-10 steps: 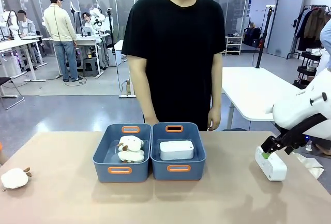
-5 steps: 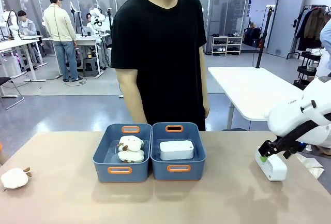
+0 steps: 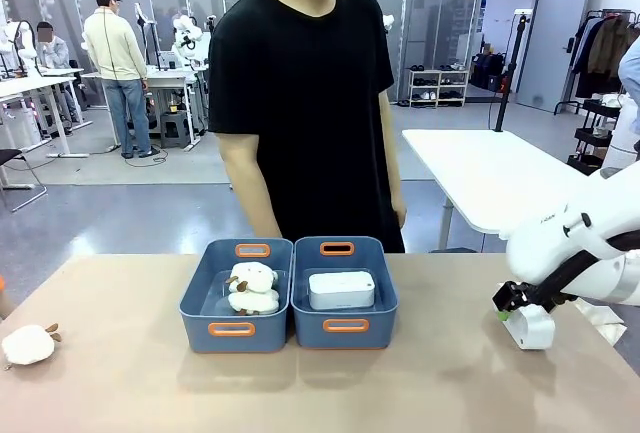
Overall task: Sort the digital clocks into the basket.
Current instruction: Pick up the Digital clock from the table and place it into the empty Plastic storage basket.
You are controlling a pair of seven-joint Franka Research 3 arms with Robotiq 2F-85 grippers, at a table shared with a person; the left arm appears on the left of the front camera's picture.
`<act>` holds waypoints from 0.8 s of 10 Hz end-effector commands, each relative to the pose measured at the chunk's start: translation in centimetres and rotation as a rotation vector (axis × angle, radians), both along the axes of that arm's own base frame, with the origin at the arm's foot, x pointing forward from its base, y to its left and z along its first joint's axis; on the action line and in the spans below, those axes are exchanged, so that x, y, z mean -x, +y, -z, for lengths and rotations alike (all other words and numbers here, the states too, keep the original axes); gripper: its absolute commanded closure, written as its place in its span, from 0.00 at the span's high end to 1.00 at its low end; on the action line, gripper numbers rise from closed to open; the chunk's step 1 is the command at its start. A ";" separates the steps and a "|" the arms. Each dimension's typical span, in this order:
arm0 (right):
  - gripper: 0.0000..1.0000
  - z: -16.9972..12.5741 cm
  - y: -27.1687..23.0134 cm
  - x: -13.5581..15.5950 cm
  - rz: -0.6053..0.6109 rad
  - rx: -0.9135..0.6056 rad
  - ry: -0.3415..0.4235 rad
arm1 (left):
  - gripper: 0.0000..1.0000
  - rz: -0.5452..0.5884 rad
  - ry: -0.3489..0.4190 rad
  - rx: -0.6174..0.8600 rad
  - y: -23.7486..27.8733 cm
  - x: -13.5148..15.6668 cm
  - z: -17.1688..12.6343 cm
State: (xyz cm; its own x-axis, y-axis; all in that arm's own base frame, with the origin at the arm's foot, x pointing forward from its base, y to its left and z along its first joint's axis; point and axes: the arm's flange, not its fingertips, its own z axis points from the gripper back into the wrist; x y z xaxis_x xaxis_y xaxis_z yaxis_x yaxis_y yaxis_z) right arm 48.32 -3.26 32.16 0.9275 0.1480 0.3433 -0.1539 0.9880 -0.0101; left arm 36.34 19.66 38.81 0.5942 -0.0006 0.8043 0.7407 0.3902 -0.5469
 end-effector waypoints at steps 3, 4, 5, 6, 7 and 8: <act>0.40 1.5 0.6 -0.3 0.008 0.005 -0.010 | 1.00 -0.018 0.006 -0.017 -0.4 0.2 -0.1; 0.23 1.6 0.6 -0.4 0.012 0.006 -0.010 | 1.00 -0.018 0.006 -0.017 -0.4 0.2 -0.1; 0.00 1.6 0.4 -0.6 0.021 -0.004 -0.011 | 1.00 -0.018 0.006 -0.017 -0.4 0.2 -0.1; 0.00 1.7 0.2 -0.7 0.026 -0.008 -0.016 | 1.00 -0.018 0.006 -0.017 -0.4 0.2 -0.1; 0.00 1.6 0.1 -0.8 0.027 -0.013 -0.016 | 1.00 -0.018 0.006 -0.017 -0.4 0.2 -0.1; 0.04 1.6 0.0 -0.8 0.028 -0.016 -0.012 | 1.00 -0.018 0.006 -0.017 -0.4 0.2 -0.1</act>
State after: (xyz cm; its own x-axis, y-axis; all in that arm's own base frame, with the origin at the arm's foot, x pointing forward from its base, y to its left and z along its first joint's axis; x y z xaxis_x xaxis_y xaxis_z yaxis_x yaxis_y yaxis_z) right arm 48.59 -3.14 31.01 0.9298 0.1400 0.3405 -0.1460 0.9892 -0.0079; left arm 36.34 19.66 38.80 0.5942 -0.0006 0.8043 0.7406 0.3905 -0.5468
